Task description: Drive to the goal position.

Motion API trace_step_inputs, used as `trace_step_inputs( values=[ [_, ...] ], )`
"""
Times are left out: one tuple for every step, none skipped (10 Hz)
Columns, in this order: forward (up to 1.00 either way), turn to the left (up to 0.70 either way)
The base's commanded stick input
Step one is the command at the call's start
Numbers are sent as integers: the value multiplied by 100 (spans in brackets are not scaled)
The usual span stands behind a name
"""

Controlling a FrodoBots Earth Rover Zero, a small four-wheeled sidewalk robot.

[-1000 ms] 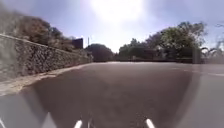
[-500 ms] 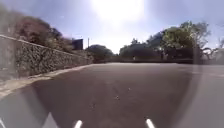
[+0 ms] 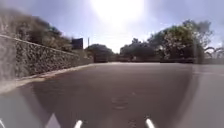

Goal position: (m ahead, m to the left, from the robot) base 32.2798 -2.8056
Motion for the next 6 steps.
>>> trace_step_inputs(
  values=[
    [85,0],
    [85,0],
    [85,0],
    [85,0],
    [85,0],
    [85,0]
  ],
)
